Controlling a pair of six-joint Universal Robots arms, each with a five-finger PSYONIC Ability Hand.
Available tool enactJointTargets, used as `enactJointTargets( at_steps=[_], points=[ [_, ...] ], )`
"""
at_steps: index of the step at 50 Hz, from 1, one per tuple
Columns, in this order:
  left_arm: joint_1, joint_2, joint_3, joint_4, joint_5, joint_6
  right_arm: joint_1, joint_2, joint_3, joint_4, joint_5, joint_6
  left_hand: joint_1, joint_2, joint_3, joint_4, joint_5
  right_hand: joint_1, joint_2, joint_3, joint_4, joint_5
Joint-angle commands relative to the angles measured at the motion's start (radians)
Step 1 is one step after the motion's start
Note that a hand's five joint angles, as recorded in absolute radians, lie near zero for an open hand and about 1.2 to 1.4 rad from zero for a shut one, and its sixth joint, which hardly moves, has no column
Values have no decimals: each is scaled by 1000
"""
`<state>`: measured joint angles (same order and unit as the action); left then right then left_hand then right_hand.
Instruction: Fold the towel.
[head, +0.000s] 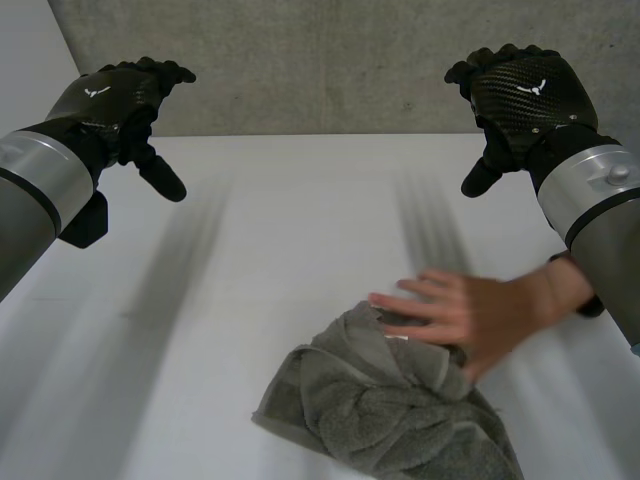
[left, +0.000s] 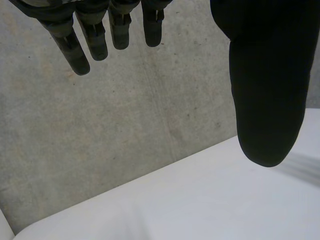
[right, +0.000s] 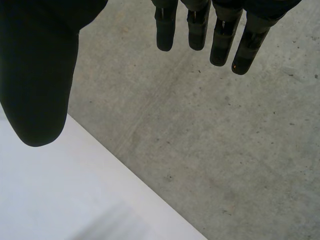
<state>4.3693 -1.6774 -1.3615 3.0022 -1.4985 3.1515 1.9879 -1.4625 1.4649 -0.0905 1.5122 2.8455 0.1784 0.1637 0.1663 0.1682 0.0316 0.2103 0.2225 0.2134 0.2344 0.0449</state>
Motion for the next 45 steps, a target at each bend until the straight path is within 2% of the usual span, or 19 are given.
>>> enactJointTargets(
  at_steps=[1, 8, 14, 16, 23, 30, 36, 38, 39, 40, 41, 42, 43, 44, 45],
  points=[
    [-1, -2, -7, -6, 3, -37, 2, 7, -1, 3, -3, -1, -4, 11, 8, 6, -32, -36, -48, -39, -60, -45],
    [-33, -15, -51, -5, 6, -31, 2, 10, -6, 32, -1, -3, 15, 29, 27, 25, -13, -36, -48, -39, -60, -45],
    [-116, -74, -67, -13, -2, -42, 2, 17, -11, 101, -7, -5, 29, 44, 41, 39, 1, -36, -48, -39, -60, -45],
    [-158, -106, -87, -17, -3, -45, 2, 42, -12, 176, -32, -18, 20, 35, 33, 31, -7, -36, -48, -39, -60, -45],
    [-188, -188, -128, -14, -5, -71, 0, 83, 21, 310, -84, -34, 0, 15, 12, 10, -28, -36, -48, -39, -60, -45],
    [-240, -321, -130, -11, -9, -123, 2, 134, 115, 319, -145, -34, 47, 62, 59, 57, 19, -36, -48, -39, -60, -45],
    [-275, -404, -130, -9, -6, -142, 15, 169, 147, 318, -165, -31, 182, 197, 194, 192, 154, -36, -48, -39, -60, -45],
    [-283, -418, -130, -8, -6, -142, 25, 186, 150, 307, -165, -31, 194, 208, 206, 204, 166, 120, 108, 117, 96, 111],
    [-289, -432, -128, -3, -5, -142, 25, 186, 150, 307, -165, -31, 197, 211, 209, 207, 169, 121, 109, 118, 97, 112],
    [-298, -445, -122, 6, -5, -142, 25, 197, 152, 292, -165, -29, 217, 232, 229, 227, 189, 302, 289, 298, 277, 292],
    [-298, -446, -122, 6, -5, -142, 25, 197, 152, 291, -165, -29, 217, 232, 229, 227, 189, 303, 291, 300, 279, 294],
    [-304, -459, -116, 21, -5, -142, 25, 208, 152, 269, -165, -29, 255, 270, 267, 265, 227, 518, 506, 515, 494, 509],
    [-309, -473, -113, 42, -5, -142, 25, 214, 153, 237, -165, -29, 328, 343, 340, 338, 300, 837, 825, 834, 813, 828],
    [-309, -473, -113, 43, -5, -142, 25, 214, 153, 236, -165, -29, 329, 343, 341, 339, 301, 841, 828, 837, 816, 831],
    [-315, -484, -110, 64, -6, -142, 23, 214, 153, 200, -165, -29, 451, 465, 463, 461, 423, 1157, 1145, 1154, 1133, 1148]
  ],
)
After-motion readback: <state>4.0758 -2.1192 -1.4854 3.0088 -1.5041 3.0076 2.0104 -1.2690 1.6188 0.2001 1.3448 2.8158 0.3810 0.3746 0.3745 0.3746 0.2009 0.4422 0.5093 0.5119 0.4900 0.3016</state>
